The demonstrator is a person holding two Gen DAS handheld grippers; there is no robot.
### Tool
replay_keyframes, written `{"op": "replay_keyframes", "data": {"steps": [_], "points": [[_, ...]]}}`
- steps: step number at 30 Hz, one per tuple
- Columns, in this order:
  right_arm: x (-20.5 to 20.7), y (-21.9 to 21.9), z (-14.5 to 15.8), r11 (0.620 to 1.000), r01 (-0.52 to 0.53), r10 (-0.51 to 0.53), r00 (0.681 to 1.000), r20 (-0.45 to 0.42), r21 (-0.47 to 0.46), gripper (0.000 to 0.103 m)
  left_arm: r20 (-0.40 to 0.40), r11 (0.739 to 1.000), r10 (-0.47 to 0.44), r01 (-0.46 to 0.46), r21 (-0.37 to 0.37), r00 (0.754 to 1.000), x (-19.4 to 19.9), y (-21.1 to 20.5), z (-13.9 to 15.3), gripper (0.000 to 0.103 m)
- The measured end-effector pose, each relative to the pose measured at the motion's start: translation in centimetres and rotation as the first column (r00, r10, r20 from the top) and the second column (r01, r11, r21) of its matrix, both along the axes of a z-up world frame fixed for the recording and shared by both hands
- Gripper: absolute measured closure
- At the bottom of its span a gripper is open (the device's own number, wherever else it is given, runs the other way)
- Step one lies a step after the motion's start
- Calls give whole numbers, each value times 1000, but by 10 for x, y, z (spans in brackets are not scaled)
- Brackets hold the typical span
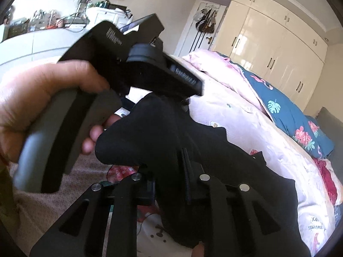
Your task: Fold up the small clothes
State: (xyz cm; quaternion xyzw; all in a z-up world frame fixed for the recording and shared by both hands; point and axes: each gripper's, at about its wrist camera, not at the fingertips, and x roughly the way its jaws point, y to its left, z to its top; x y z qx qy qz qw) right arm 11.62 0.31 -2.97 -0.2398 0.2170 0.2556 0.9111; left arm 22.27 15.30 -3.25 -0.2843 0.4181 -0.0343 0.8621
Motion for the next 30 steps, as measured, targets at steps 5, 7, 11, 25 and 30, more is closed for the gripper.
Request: {"op": "replay_keyframes", "data": {"steps": [5,7,11,25,30], "points": [[-6,-15,6,998,31,-31,999,-9,62,87,52,999,-32,33,-23,998,0,-17,10,90],[-8,-21,9,996,46,-45,999,-6,82,87,78,999,-44,44,-2,996,-3,-29,21,94],[-12,-43,19,985,88,-88,996,-7,148,89,113,997,-66,62,42,991,-3,-57,44,94],[-23,-125,52,916,216,-224,975,-16,338,92,126,971,-184,160,179,975,0,-144,104,94],[-22,-149,56,884,262,-260,964,-58,388,93,106,959,-222,197,203,969,5,-172,110,94]]}}
